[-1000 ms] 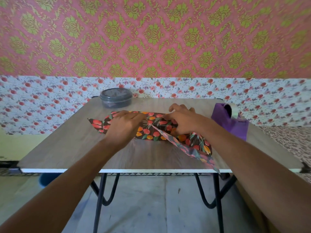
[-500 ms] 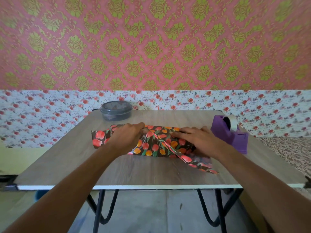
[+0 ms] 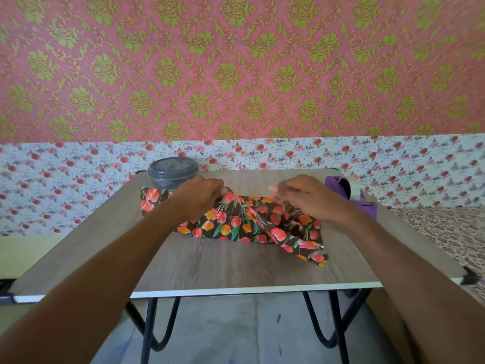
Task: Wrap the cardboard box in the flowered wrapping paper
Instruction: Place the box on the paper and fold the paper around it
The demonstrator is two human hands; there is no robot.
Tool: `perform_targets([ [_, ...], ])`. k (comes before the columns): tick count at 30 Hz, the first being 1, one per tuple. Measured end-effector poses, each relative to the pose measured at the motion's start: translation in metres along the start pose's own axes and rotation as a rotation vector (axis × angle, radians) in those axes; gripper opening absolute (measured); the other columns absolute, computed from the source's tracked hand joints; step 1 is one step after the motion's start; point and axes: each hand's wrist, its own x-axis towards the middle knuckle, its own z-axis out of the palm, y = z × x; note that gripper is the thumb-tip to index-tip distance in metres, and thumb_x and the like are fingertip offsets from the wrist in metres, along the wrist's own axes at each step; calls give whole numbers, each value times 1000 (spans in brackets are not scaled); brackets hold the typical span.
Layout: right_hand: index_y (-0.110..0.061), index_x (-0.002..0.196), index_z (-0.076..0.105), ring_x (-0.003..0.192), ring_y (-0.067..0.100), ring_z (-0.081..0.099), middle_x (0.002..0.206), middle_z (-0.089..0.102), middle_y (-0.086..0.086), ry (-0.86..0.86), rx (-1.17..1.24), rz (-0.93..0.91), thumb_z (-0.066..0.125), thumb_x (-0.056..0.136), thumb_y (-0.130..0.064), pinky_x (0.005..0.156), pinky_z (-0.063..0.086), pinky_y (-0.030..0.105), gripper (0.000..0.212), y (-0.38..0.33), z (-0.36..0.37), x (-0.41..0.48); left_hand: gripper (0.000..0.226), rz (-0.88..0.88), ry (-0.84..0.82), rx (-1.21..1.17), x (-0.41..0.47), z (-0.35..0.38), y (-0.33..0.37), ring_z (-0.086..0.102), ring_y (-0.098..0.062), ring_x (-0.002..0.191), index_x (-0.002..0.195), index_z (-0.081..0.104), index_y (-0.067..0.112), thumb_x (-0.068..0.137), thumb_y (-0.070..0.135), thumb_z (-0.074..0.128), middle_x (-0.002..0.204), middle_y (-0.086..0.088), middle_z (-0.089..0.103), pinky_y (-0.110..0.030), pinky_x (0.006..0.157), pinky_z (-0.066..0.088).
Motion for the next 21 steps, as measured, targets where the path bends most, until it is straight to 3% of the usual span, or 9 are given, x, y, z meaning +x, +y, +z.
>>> perform_targets([
  [2, -6, 94, 74, 80, 26, 72, 89, 75, 12, -102, -99, 39, 66, 73, -82, 77, 56, 39, 79, -15, 5, -1, 35, 2, -9, -7, 3, 1, -2, 61, -21, 65, 84, 55, 16, 108, 35, 38, 74, -4, 64, -34, 60, 46],
  [3, -8, 87, 72, 69, 20, 66, 79, 70, 9, -182, -229, 43, 74, 66, -81, 65, 49, 33, 76, -18, 9, -2, 35, 8, -11, -13, 4, 1, -3, 62, -21, 66, 85, 56, 15, 108, 36, 38, 75, -4, 64, -35, 61, 48],
  [5, -8, 71, 56, 60, 17, 49, 74, 55, 13, -231, -450, 57, 84, 72, -43, 54, 35, 31, 44, -14, 17, 0, 36, 24, -12, -33, 4, 1, -5, 62, -21, 67, 85, 57, 15, 108, 36, 39, 75, -4, 65, -36, 62, 49],
  [6, -11, 64, 44, 58, 18, 42, 70, 46, 10, -222, -470, 44, 78, 73, -20, 51, 29, 33, 37, -14, 18, 2, 37, 31, -13, -49, 4, 1, -6, 62, -20, 66, 84, 57, 15, 108, 37, 39, 74, -3, 65, -34, 62, 47],
  [8, -13, 61, 29, 57, 22, 32, 67, 32, 9, -214, -422, 10, 66, 71, -1, 54, 24, 37, 40, -9, 15, 8, 37, 34, -17, -88, 4, 1, -7, 62, -20, 65, 83, 57, 15, 108, 37, 40, 73, -3, 65, -32, 62, 45],
  [13, -15, 60, 23, 58, 31, 37, 95, 54, 38, -268, -328, -36, 61, 77, 3, 55, 29, 42, 45, 0, 2, 25, 27, 67, -100, -164, 1, -5, -7, 64, -19, 67, 94, 54, 22, 108, 39, 38, 74, 2, 64, -31, 63, 47],
  [15, -15, 58, 26, 54, 21, 24, 70, 38, 26, -302, -281, -34, 59, 79, 6, 55, 20, 36, 44, 2, 1, 28, 26, 42, -188, -228, 3, -12, -7, 67, -18, 74, 104, 60, 23, 104, 46, 47, 83, 3, 69, -31, 69, 49],
  [19, -16, 58, 25, 46, 11, 11, 58, 17, -1, -352, -254, 18, 56, 80, 9, 52, 13, 26, 45, 3, -3, 38, 51, 13, -336, -137, 6, -24, -17, 62, -15, 96, 120, 64, 19, 79, 44, 83, 107, 11, 63, -30, 86, 50],
  [21, -17, 56, 23, 43, 8, 9, 55, 15, -5, -361, -238, 43, 55, 77, 11, 49, 12, 23, 48, 2, -5, 43, 40, -2, -378, -42, 4, -25, -24, 65, -16, 86, 105, 68, 16, 73, 33, 86, 96, 8, 67, -35, 80, 56],
])
